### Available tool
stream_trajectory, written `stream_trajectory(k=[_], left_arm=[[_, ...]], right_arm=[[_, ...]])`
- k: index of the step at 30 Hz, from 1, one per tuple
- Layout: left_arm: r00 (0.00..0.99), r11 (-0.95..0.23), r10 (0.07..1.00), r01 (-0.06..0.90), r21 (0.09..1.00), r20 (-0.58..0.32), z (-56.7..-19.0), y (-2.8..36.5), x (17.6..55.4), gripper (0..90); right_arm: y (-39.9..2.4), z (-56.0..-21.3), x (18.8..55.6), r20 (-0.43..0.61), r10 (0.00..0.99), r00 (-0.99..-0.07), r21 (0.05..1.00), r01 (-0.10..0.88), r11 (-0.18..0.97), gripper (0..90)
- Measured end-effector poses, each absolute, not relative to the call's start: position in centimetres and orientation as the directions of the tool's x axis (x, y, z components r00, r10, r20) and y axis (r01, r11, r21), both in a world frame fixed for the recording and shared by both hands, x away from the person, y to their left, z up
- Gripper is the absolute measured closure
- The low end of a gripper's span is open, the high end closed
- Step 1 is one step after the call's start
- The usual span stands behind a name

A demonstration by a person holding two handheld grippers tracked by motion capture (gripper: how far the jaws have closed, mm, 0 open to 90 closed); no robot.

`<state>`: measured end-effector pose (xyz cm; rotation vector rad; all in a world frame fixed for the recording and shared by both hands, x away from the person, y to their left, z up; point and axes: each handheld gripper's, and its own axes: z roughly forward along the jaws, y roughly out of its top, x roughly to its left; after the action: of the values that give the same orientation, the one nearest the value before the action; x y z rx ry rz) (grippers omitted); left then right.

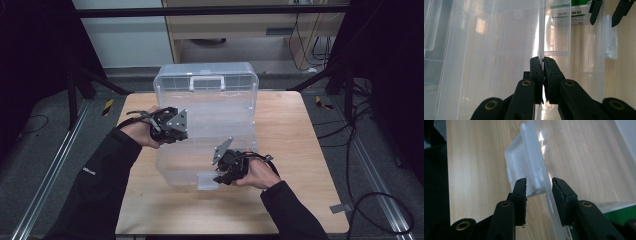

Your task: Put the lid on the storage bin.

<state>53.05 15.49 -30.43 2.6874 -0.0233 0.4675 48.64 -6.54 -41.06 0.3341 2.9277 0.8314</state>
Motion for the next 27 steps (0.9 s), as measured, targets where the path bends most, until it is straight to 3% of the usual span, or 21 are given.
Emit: stream_trajectory(k=[15, 19, 21, 23, 27], left_arm=[[0.952, -0.913, 0.050, -0.079, 0.400, 0.303, -30.9, 15.6, 52.4, 85.4], [0.943, -0.908, 0.027, -0.116, 0.402, 0.333, -31.0, 15.6, 52.4, 85.3], [0.950, -0.912, 0.047, -0.085, 0.401, 0.307, -31.1, 15.6, 52.1, 85.1], [0.942, -0.910, 0.024, -0.117, 0.398, 0.334, -31.0, 15.5, 52.3, 85.0], [0.951, -0.911, 0.049, -0.082, 0.404, 0.304, -31.2, 15.6, 52.1, 84.8]], right_arm=[[-6.5, -41.3, 48.6, -0.011, 0.250, -0.968, 0.547, 0.204, 0.812, 66.1], [-6.6, -41.3, 48.6, -0.018, 0.258, -0.966, 0.555, 0.205, 0.806, 65.9], [-6.6, -41.3, 48.5, -0.021, 0.257, -0.966, 0.556, 0.202, 0.806, 65.4], [-6.7, -41.3, 48.4, -0.026, 0.263, -0.964, 0.565, 0.203, 0.800, 64.8], [-7.7, -40.9, 48.2, 0.009, 0.295, -0.955, 0.626, 0.236, 0.744, 64.1]])
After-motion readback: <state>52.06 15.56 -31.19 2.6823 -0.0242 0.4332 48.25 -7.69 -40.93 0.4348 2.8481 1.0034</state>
